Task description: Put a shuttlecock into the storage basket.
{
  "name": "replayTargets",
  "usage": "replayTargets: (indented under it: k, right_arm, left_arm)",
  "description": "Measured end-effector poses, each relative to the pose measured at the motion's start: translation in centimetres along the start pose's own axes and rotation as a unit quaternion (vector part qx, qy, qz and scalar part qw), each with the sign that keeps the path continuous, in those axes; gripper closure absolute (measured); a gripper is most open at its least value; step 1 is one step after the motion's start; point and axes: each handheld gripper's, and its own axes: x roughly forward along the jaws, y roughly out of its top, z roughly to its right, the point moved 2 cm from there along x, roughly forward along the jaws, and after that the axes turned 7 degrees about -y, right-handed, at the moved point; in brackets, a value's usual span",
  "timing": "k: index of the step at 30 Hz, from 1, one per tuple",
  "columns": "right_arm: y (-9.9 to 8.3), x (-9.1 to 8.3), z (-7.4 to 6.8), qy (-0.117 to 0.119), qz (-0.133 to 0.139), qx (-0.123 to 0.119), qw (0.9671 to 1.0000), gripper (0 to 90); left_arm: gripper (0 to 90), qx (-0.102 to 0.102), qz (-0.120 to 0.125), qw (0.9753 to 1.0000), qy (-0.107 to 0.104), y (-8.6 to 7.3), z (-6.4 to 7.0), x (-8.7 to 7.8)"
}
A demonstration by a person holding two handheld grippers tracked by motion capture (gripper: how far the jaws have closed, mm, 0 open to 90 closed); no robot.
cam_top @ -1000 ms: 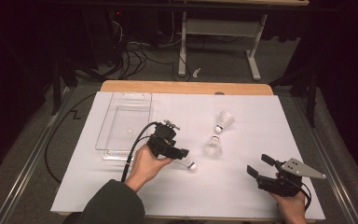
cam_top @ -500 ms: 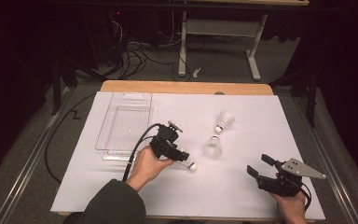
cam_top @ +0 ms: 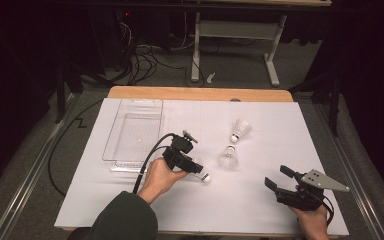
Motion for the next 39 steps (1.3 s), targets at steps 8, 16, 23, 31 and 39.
replayTargets:
  k: [8,16,23,31,39]
  right_arm:
    - [-0.01,0.01,-0.03,0.001,0.000,-0.001,1.0000,24.7]
    - [-0.02,0.04,-0.02,0.000,-0.002,0.000,1.0000,24.7]
    - [-0.03,0.06,-0.01,0.001,-0.002,-0.002,1.0000,24.8]
    - [-0.04,0.08,-0.02,0.001,-0.003,-0.002,1.0000,24.8]
    - [-0.06,0.11,0.00,0.001,-0.004,-0.002,1.0000,24.8]
  left_arm:
    - [50.4,-0.001,-0.009,0.9999,-0.007,0.03,-0.07,0.38]
    - [56.6,0.002,-0.013,0.9998,-0.015,0.02,-0.04,0.55]
    - [61.4,0.004,-0.014,0.9998,-0.017,-0.02,-0.02,0.49]
    - [67.8,0.010,-0.016,0.9996,-0.020,-0.10,-0.02,0.33]
    - [75.4,0.017,-0.024,0.9994,-0.020,-0.17,0.15,0.26]
